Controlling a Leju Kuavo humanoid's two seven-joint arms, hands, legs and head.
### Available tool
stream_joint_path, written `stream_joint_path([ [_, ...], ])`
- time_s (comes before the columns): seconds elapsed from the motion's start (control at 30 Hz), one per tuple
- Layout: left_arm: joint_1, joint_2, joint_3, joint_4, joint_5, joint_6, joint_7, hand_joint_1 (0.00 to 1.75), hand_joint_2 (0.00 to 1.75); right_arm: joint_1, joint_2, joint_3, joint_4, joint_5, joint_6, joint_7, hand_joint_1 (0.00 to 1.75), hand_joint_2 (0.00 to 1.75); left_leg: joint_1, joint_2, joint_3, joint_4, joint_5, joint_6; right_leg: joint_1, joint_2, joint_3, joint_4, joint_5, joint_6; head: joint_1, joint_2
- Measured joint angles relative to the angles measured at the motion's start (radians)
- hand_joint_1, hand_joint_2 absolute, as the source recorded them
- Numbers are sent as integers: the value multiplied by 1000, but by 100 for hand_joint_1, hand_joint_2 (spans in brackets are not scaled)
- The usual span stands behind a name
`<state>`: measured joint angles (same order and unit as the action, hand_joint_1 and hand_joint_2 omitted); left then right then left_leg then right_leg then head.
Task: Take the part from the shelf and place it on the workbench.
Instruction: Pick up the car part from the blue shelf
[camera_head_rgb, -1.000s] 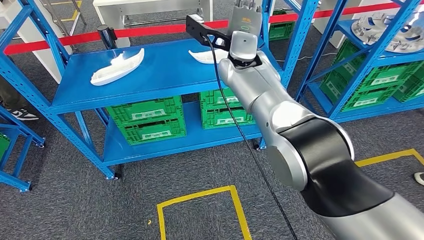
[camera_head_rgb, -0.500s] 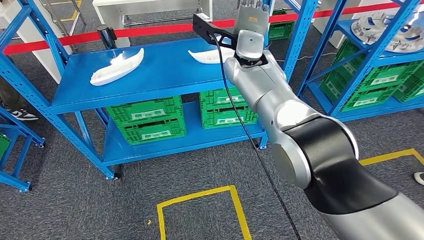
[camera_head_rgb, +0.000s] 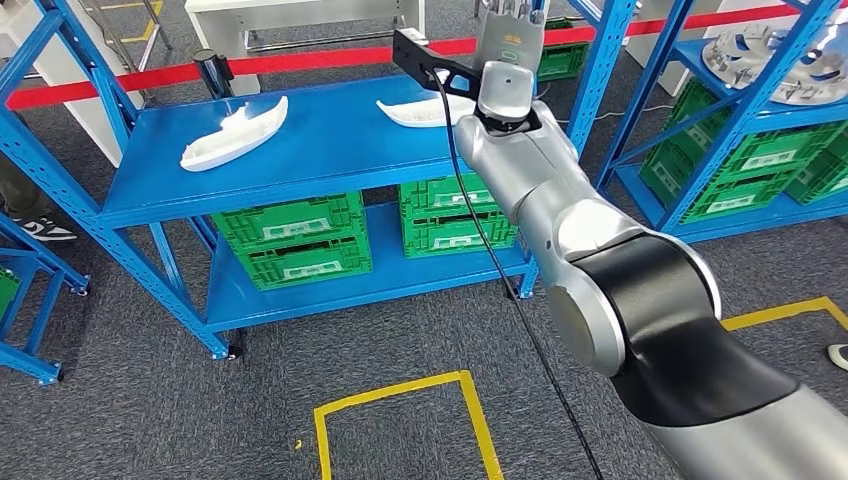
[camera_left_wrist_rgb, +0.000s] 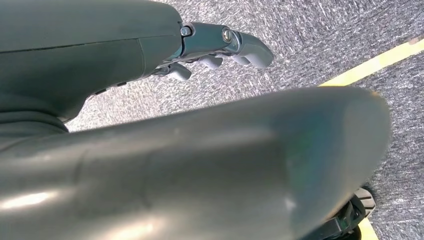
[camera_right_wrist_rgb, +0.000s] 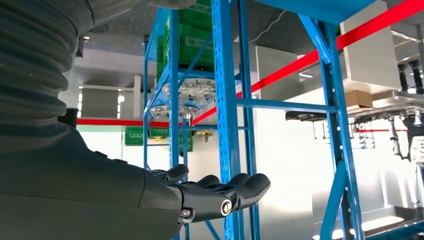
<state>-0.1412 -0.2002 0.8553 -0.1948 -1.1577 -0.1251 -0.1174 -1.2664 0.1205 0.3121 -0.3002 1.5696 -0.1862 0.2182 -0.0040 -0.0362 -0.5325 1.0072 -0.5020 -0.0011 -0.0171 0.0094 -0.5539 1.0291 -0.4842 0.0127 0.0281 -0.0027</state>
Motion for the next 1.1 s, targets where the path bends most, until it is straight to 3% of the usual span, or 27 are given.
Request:
stream_joint_path([
  [0.1,-1,1,0,0,-2,0,-2,0,0,1,-4,-3,0,0,-1,-1,0,175,2,1,33,-48,0,32,-1,-2,-16,33,22,14,1,0],
  [0.13,-1,1,0,0,-3,0,-2,0,0,-2,-5,-4,0,0,-2,0,0,175,5,2,47,-58,2,36,-1,-3,-36,61,9,16,2,0],
  [0.2,-2,1,0,0,-3,0,-2,0,0,-4,-6,-4,0,1,-3,2,0,175,9,5,62,-63,-1,35,-4,-2,-107,154,-32,24,3,0],
  [0.27,0,1,0,0,-3,0,-2,0,0,6,-8,-6,0,0,-3,6,0,175,17,5,74,-62,-12,25,-13,-2,-176,228,-42,35,3,0],
  [0.3,2,0,0,1,-3,0,-2,0,0,12,-10,-6,0,0,-3,8,0,175,24,4,81,-61,-20,16,-20,-3,-189,220,-23,41,4,0],
  [0.4,5,2,0,1,-4,0,-2,0,0,24,-18,-9,3,0,-4,8,0,175,45,2,107,-47,-59,-23,-44,-10,-156,56,82,71,6,0],
  [0.43,4,4,0,1,-5,0,-2,0,0,27,-21,-9,5,0,-5,7,0,175,47,3,110,-40,-75,-36,-45,-11,-146,23,94,68,7,0],
  [0.47,3,5,0,1,-6,0,-1,0,0,32,-23,-10,6,0,-6,7,0,175,47,4,113,-36,-88,-47,-44,-12,-144,13,93,57,8,0],
  [0.53,0,7,0,1,-8,0,1,0,0,38,-26,-10,6,0,-6,8,0,175,47,4,112,-18,-93,-59,-40,-10,-141,34,62,19,10,0],
  [0.6,-4,7,0,1,-8,0,2,0,0,38,-28,-10,2,1,-8,8,0,175,48,11,62,78,-47,-67,-41,-7,-125,40,42,0,10,0],
  [0.63,-6,7,0,1,-8,0,2,0,0,37,-28,-10,0,1,-8,7,0,175,48,17,12,153,-22,-69,-40,-5,-109,37,32,-5,9,0],
  [0.67,-7,7,0,1,-7,0,2,0,0,40,-28,-10,0,1,-8,6,0,175,47,25,-42,224,-18,-70,-39,-6,-88,29,23,-9,8,0],
  [0.7,-7,6,0,1,-6,0,2,0,0,45,-28,-10,0,2,-7,5,0,175,45,30,-92,275,-41,-68,-36,-6,-64,20,14,-12,8,0],
  [0.73,-7,6,0,2,-4,0,2,0,0,49,-28,-10,1,1,-6,4,0,175,41,32,-133,302,-86,-65,-34,-6,-39,10,6,-15,8,0],
  [0.8,-5,7,0,2,-2,0,3,0,0,53,-28,-10,1,1,-6,2,0,175,33,32,-188,289,-181,-53,-30,-4,8,-8,-16,-18,8,0],
  [0.83,-5,7,0,3,-2,0,5,0,0,54,-27,-10,1,2,-6,0,0,175,28,32,-202,253,-185,-45,-28,-3,30,-15,-29,-19,8,0],
  [0.87,-4,7,0,3,-1,0,6,0,0,54,-27,-10,1,2,-6,-1,0,175,21,32,-207,197,-142,-34,-26,-2,51,-21,-42,-19,8,0],
  [0.93,0,8,0,4,0,0,9,0,0,60,-25,-10,4,2,-5,-3,0,175,7,32,-207,60,53,-9,-21,0,84,-25,-70,-14,8,0],
  [0.97,3,9,0,4,1,0,10,0,0,63,-24,-10,6,1,-4,-3,0,175,1,30,-204,16,135,-2,-17,3,93,-24,-86,-9,8,0],
  [1.0,4,9,0,5,1,0,11,0,0,64,-23,-10,8,1,-4,-4,0,175,-3,28,-204,-4,182,1,-14,5,99,-24,-99,-3,8,0],
  [1.1,-2,7,0,5,3,0,13,0,0,49,-22,-10,5,1,-4,-2,0,175,-1,22,-193,5,178,6,-12,4,111,-20,-131,14,10,0],
])
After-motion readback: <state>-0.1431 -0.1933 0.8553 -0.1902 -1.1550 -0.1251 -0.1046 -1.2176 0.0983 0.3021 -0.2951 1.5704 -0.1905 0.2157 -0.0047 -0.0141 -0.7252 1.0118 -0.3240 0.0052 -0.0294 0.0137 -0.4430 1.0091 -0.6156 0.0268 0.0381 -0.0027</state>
